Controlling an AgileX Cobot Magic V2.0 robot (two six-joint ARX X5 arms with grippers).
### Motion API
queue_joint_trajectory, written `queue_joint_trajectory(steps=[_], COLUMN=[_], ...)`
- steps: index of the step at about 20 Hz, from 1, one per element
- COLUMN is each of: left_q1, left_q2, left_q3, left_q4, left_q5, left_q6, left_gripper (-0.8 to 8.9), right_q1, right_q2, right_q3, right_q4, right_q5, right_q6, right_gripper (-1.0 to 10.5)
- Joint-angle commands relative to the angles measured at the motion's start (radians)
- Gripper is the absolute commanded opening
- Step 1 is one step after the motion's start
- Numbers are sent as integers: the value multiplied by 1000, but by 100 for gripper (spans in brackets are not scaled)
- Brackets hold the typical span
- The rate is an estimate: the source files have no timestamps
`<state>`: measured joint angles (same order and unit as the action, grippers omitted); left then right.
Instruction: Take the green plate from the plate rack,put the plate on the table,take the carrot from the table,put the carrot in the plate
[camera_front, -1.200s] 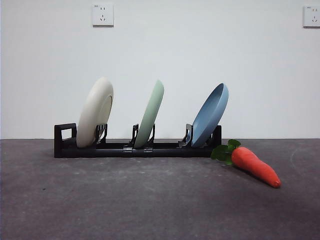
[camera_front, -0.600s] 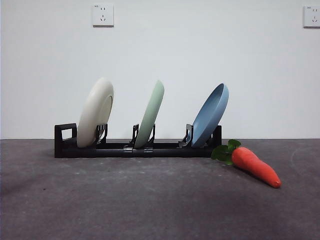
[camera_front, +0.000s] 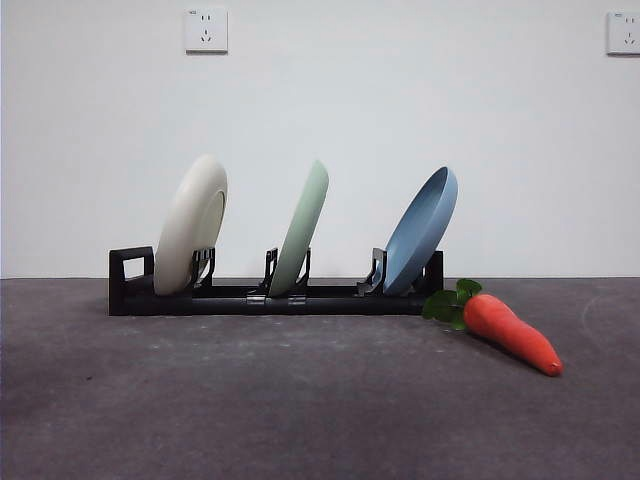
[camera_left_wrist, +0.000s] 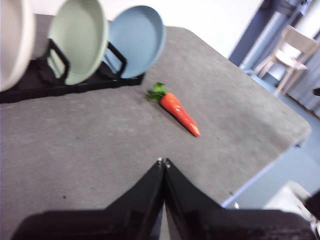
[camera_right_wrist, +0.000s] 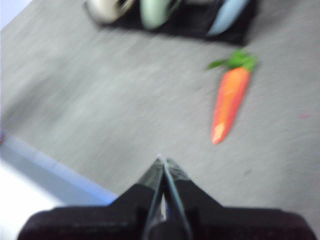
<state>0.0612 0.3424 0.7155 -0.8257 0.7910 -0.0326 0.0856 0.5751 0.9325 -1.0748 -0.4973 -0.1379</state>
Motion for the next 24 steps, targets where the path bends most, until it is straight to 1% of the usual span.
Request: queue_joint_trajectory(steps=[1,3,4,5,6,7,8,14,17,20,23,24], left_q1=[-12,-18,-18,-18,-18,-18,-18,-23,-30,-55,-113,-140], left_q2=[37,60,64,68,69,69,69,87,130,211,346,401], left_q3=[50,79,85,92,94,96,97,98,109,143,202,227], left_q4=[-61,-74,-74,-73,-70,-67,-66,-48,-3,92,227,268], left_q5=[13,-7,-8,-10,-12,-12,-11,-7,-3,-3,-6,-26], left_q6=[89,85,78,62,47,36,32,33,31,6,-32,-48], left_gripper=[-7,3,38,175,339,507,543,541,540,540,540,539], right_q1=[3,3,3,3,3,3,3,3,3,3,3,3], right_q2=[3,3,3,3,3,3,3,3,10,22,46,53], right_q3=[8,8,8,8,8,8,8,8,8,8,8,8], right_q4=[-24,-26,-26,-24,-21,-15,-13,-11,-10,-3,-3,-3], right_q5=[-42,-47,-47,-46,-46,-47,-47,-47,-47,-47,-47,-47], right_q6=[-44,-44,-44,-44,-43,-43,-42,-42,-42,-42,-43,-43], right_gripper=[-11,8,23,149,313,534,651,661,661,661,661,661])
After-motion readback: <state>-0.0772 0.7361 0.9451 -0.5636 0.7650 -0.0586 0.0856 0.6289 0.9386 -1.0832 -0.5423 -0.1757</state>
